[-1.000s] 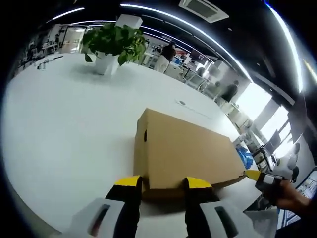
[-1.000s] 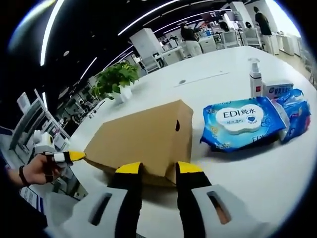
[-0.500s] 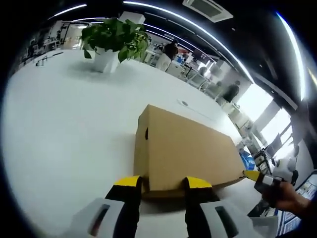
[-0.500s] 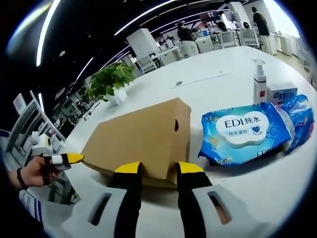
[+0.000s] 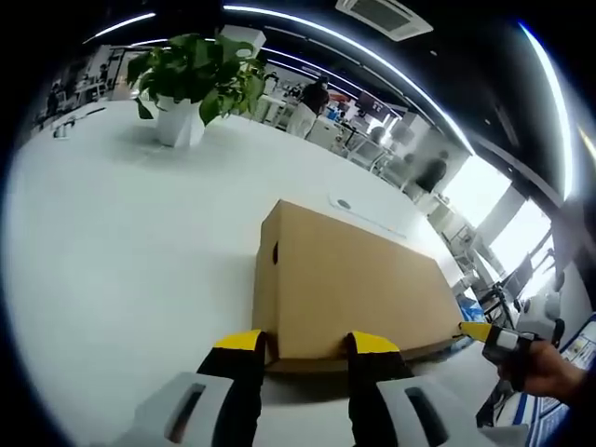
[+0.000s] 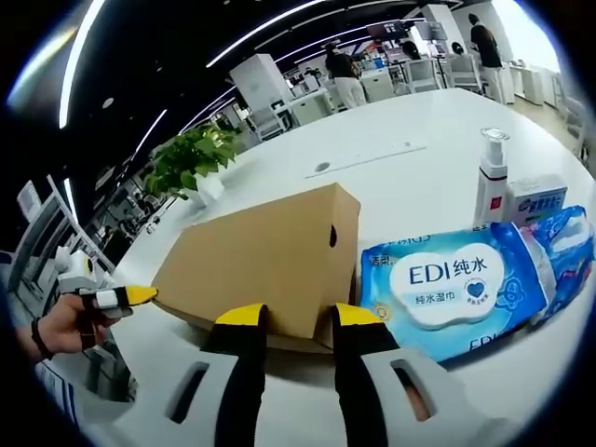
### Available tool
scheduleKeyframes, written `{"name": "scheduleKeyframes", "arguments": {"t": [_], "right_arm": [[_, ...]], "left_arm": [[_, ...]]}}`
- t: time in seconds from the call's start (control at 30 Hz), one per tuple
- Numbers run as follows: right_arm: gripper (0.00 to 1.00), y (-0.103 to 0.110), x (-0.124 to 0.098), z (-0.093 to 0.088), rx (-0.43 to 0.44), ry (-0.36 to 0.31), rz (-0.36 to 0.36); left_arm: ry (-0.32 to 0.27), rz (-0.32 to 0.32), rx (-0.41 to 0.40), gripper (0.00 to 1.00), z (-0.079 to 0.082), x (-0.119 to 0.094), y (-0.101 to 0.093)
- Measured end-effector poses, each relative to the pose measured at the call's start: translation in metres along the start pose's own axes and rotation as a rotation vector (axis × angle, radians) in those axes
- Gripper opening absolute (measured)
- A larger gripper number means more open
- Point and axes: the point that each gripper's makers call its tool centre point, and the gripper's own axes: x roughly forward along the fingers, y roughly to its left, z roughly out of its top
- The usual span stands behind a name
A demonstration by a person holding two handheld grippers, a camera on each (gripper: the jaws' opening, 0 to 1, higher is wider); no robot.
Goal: Operate the shoe box by opening the lid, removing the specified soft item, and placing it in the target area until the item is outside and the box remains undamaged.
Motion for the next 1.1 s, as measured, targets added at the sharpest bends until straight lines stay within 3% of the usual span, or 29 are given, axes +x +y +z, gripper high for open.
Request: {"name": "scheduleKeyframes", "arguments": {"t": [0.5, 0.63, 0.7, 0.9, 1.1], "right_arm": [[0.26, -0.002, 0.001, 0.003, -0.014, 0.009, 0.007], [0.26, -0.002, 0.0, 0.003, -0.015, 0.006, 0.016], [0.27, -0.002, -0.003, 0.004, -0.037, 0.006, 0.013], [0.32, -0.012, -0.028, 0.006, -0.103, -0.019, -0.001], [0.43, -0.036, -0.075, 0.008, -0.179, -0.084, -0.087]], "left_arm": [[0.013, 0.004, -0.015, 0.36, 0.0, 0.001, -0.001], [0.027, 0.004, 0.007, 0.36, 0.0, 0.0, -0.002], [0.005, -0.01, 0.036, 0.36, 0.003, -0.004, -0.004], [-0.024, -0.016, 0.119, 0.42, 0.001, -0.021, -0.006], [-0.016, -0.019, 0.208, 0.43, -0.013, -0.045, -0.018]]}}
